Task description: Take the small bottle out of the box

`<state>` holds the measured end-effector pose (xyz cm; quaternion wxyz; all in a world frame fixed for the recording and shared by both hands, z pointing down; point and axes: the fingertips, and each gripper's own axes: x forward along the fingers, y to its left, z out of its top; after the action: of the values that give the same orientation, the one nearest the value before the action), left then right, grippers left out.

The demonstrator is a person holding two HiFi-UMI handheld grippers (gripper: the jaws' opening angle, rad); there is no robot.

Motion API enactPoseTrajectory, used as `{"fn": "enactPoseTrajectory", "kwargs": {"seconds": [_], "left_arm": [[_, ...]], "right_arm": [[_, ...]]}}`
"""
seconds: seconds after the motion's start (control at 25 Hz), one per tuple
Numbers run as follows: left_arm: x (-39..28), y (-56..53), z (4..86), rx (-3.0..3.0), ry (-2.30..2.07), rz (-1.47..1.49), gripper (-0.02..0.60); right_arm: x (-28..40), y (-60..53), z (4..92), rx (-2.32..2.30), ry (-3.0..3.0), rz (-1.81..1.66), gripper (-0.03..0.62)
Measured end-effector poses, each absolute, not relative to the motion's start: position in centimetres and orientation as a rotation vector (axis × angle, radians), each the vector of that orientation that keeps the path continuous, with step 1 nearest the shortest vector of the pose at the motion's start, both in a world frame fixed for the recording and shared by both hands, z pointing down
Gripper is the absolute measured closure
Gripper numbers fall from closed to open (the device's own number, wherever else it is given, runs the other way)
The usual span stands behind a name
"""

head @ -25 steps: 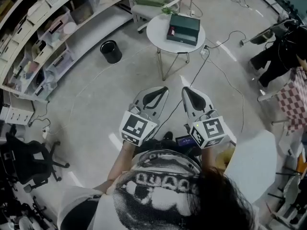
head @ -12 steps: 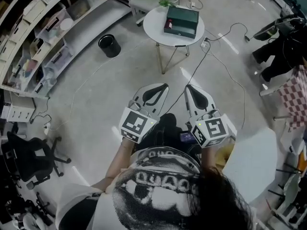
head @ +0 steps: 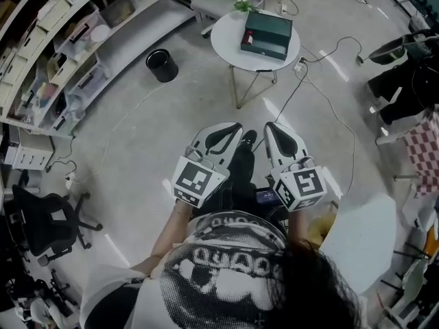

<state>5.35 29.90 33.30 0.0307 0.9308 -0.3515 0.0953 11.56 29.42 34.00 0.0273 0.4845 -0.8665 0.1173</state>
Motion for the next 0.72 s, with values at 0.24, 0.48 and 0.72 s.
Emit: {"fn": "enactPoseTrajectory", "kwargs": {"seconds": [0.24,0.48,0.72], "left_arm": [[5.4,26.8,34.3,2.838,-1.080,0.290,0.568],[5.2,22.2,35.1,2.826,-1.057,0.290,0.568],[2.4,15.9,35.8,2.822,-1.040,0.318,0.568]], "right_arm": [[11.3,26.4,35.0,1.459,-2.663,0.383,0.592],[10.8,21.3,35.7,1.451,-2.645,0.403,0.592],[9.0,15.2,36.7,1.473,-2.610,0.444,0.592]]}}
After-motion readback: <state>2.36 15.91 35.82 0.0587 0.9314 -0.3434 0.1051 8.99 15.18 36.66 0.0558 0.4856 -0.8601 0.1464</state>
